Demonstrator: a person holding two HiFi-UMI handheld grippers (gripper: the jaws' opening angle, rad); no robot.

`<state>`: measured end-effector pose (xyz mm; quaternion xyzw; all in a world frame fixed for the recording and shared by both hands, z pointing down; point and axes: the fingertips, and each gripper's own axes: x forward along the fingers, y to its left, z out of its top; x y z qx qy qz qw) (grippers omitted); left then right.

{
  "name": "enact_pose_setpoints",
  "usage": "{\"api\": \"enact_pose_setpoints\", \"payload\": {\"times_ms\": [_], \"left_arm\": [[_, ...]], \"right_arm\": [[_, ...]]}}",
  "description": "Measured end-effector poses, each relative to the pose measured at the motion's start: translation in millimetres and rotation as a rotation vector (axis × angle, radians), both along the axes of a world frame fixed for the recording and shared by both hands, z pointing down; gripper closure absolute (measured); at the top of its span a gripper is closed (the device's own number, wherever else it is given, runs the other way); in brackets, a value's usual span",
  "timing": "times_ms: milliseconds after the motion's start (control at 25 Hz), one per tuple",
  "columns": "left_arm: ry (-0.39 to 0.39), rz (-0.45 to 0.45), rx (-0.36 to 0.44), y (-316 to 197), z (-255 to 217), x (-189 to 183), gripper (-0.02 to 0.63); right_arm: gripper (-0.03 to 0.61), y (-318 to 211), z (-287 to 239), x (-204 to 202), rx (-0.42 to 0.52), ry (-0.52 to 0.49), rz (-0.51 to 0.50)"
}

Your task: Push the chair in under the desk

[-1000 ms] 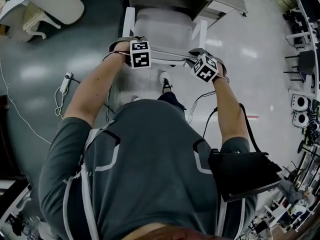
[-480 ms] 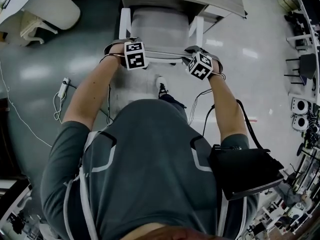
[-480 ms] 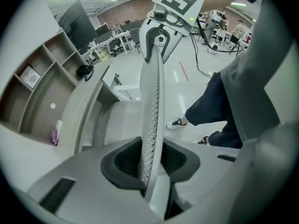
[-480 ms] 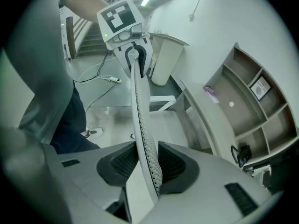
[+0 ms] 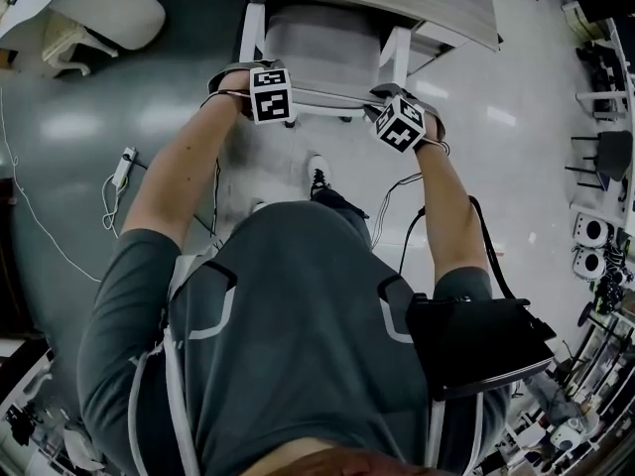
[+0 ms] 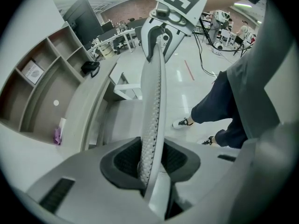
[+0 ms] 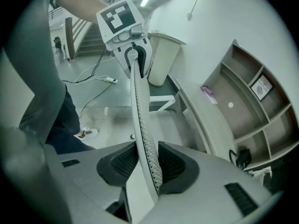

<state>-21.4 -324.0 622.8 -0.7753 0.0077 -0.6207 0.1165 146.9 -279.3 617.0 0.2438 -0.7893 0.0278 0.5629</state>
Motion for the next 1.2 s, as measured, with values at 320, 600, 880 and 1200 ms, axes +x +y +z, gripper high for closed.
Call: {"api": "enact_pose_setpoints", "payload": {"times_ms": [320,600,880,1200], "left_arm": [[0.017,0.004,-0.026,-14,2,19,0.505],[0.024,0.016,-0.045,-18,8,21,0.502],[0.0,0.011,-0.039,-17,13,26,0.506],[0.046,-0.027,-0.053,-24,13,30,0.476]], "right_arm": [[0.436,-20,0,21,-0.056,-0.006,-0.011],[0.437,-23,3,21,-0.077,-0.008,-0.007],[0.436,-22,3,27,-0.075,-0.01,0.004],[0.435,-25,3,29,-0.124,-0.01,0.025]]}}
